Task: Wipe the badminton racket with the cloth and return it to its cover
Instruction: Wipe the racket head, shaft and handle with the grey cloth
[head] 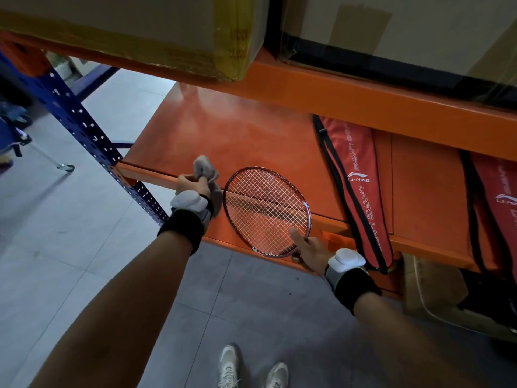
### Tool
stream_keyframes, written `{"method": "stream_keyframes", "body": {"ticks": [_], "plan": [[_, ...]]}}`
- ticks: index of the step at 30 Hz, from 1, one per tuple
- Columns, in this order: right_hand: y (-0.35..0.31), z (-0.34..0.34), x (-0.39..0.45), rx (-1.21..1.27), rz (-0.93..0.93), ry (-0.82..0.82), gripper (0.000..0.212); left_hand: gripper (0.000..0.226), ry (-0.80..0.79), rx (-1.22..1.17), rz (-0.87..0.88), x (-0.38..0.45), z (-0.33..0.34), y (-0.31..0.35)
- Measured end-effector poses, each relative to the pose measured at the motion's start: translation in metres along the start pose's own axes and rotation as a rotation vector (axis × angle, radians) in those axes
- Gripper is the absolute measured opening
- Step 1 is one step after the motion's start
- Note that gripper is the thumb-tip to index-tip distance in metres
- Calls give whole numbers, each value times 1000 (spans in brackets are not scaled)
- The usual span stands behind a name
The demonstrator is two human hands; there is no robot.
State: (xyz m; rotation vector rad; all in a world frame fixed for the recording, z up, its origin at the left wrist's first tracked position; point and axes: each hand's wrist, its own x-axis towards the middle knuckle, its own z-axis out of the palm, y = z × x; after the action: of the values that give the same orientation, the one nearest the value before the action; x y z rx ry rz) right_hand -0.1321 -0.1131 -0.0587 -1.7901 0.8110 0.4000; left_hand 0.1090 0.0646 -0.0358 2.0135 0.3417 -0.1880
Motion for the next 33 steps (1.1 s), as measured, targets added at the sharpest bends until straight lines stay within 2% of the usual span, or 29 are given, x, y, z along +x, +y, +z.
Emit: {"method": "stream_keyframes", "body": {"ticks": [2,4,7,11,13,15,19,21,23,27,29,31,33], "plan": [[-1,2,2,39,98,1,71,25,117,-7,132,-5,3,6],[-2,3,7,55,171,-22,72,25,120,16,314,-11,9,11],[-6,5,10,21,202,-32,72,20,10,115,539,-23,18,11],[-14,5,12,46,212,-33,68,9,-162,294,718,-43,28,2],[-17,5,13,112,237,-36,66,11,-139,423,778,-48,31,-3],[-18,5,12,195,248,-33,65,31,-116,489,825,-47,36,-6],[-16,7,11,309,225,-23,62,58,-235,694,887,-43,51,-14],[-18,8,12,296,226,-9,58,60,-250,676,885,-50,57,-16],[-22,10,14,274,225,-9,55,59,-275,625,968,-65,65,-18],[-32,11,19,257,162,5,61,51,-538,637,1233,-99,83,-27],[-33,9,19,241,136,9,55,51,-612,668,1278,-100,84,-27],[-30,4,16,237,140,-11,44,54,-582,715,1274,-90,82,-23],[-27,1,14,231,146,-2,36,57,-469,761,1179,-73,74,-18]]}}
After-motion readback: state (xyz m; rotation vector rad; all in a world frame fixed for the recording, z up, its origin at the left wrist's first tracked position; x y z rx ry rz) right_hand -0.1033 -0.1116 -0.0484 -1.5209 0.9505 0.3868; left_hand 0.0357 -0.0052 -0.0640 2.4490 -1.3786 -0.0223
